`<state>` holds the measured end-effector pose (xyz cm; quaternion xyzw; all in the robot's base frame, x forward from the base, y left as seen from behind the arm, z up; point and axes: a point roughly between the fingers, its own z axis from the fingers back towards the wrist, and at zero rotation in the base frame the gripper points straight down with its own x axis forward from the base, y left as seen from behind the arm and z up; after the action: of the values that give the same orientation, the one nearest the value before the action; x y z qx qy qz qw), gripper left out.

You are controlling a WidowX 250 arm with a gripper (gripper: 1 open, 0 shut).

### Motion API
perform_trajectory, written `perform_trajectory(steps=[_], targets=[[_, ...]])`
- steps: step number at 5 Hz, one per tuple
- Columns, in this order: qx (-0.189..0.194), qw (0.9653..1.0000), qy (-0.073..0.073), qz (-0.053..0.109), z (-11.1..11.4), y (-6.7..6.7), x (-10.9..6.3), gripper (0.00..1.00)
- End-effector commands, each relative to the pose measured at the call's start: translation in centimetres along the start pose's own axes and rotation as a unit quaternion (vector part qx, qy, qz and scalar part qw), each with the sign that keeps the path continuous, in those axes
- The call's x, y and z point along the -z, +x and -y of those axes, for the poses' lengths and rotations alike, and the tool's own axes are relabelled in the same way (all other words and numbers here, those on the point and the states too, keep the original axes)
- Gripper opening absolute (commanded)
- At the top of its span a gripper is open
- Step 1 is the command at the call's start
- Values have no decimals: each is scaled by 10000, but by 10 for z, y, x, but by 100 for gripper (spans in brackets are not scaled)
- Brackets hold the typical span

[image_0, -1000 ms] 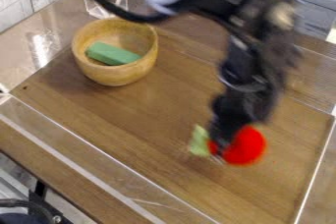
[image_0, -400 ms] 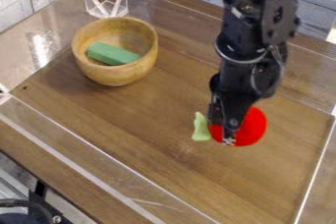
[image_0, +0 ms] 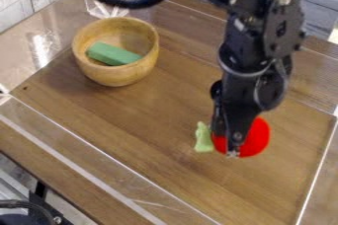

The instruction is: Move the red object to the left side of the table

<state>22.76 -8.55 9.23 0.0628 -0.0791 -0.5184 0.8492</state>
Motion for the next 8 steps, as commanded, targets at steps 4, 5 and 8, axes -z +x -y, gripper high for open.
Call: perform_trajectory(steps=[4, 5, 8], targets=[[202, 9992, 6, 352, 12, -7, 16, 100], [337, 9986, -48, 409, 19, -5, 23, 100], [512, 9982, -225, 231, 16, 0, 17, 0]])
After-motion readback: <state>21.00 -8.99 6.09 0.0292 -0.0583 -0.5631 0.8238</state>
